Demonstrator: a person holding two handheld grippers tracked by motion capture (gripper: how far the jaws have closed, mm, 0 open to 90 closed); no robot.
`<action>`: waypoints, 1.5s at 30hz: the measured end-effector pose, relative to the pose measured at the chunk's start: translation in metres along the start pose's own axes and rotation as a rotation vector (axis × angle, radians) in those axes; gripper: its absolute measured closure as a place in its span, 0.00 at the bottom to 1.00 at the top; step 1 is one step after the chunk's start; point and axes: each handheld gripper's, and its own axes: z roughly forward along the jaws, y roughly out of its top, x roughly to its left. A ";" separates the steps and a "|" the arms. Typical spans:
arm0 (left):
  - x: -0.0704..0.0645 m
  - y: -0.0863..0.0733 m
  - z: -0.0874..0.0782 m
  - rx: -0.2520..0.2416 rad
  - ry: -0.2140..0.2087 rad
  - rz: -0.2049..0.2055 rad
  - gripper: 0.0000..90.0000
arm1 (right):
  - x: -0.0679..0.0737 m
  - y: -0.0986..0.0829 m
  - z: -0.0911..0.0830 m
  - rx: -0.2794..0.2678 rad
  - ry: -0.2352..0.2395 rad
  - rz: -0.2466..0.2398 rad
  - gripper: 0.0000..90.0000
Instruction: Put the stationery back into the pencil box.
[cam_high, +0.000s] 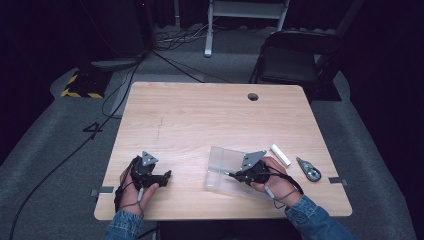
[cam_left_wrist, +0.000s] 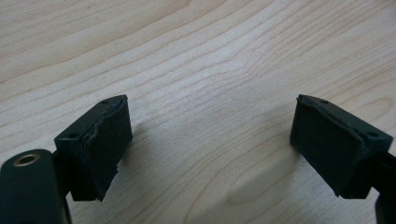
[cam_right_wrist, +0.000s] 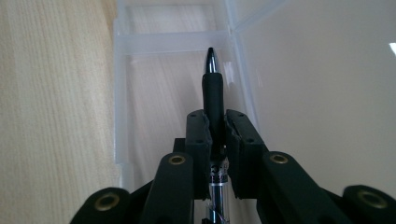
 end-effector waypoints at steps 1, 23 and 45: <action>0.000 0.000 0.000 0.000 0.000 0.000 0.15 | 0.000 0.000 0.000 0.000 -0.010 -0.013 0.89; 0.000 0.000 0.000 0.000 0.000 0.000 0.15 | -0.002 0.001 -0.006 -0.030 -0.062 -0.050 0.82; 0.001 0.001 0.001 0.004 -0.001 0.011 0.13 | -0.024 -0.020 -0.073 -0.167 -0.138 0.195 0.73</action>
